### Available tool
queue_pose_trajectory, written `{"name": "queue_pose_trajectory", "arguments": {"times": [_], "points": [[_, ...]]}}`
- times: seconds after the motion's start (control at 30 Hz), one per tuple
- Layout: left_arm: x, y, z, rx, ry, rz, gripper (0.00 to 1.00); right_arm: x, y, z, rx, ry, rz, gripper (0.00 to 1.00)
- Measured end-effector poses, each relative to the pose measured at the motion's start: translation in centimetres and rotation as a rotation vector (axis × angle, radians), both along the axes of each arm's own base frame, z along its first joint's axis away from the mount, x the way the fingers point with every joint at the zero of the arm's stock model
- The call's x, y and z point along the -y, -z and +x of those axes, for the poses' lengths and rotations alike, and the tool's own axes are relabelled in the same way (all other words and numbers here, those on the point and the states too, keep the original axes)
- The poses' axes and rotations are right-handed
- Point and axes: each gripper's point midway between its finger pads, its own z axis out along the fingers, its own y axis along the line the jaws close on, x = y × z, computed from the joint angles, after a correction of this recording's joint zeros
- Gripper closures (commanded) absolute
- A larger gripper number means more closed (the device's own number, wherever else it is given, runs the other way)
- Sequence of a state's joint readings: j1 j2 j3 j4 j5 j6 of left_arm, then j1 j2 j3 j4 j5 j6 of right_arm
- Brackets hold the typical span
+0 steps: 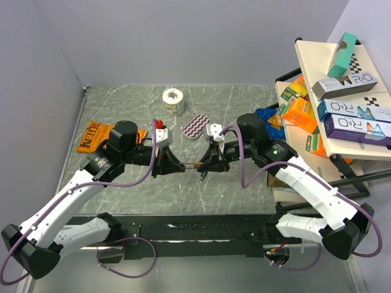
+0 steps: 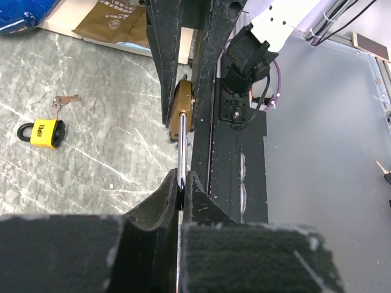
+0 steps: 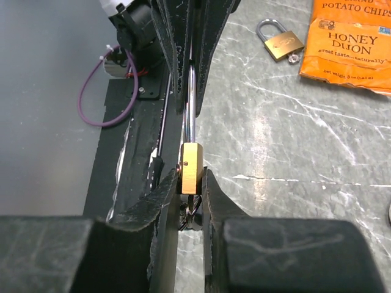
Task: Lock with the key
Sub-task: Lock the lock.
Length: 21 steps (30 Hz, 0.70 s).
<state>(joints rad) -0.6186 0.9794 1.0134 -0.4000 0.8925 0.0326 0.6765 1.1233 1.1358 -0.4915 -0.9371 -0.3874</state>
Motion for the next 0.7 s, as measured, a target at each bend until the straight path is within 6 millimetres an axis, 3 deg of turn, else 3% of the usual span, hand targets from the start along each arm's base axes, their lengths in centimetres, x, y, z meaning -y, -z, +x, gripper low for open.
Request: {"name": "queue_pose_trajectory", "arguments": {"times": [0.7], "points": [[1.7,1.3,-1.8,-0.039,0.036,0.009,0.99,0.3,0.9,-2.4,-0.201,-0.041,-0.042,1.00]]}}
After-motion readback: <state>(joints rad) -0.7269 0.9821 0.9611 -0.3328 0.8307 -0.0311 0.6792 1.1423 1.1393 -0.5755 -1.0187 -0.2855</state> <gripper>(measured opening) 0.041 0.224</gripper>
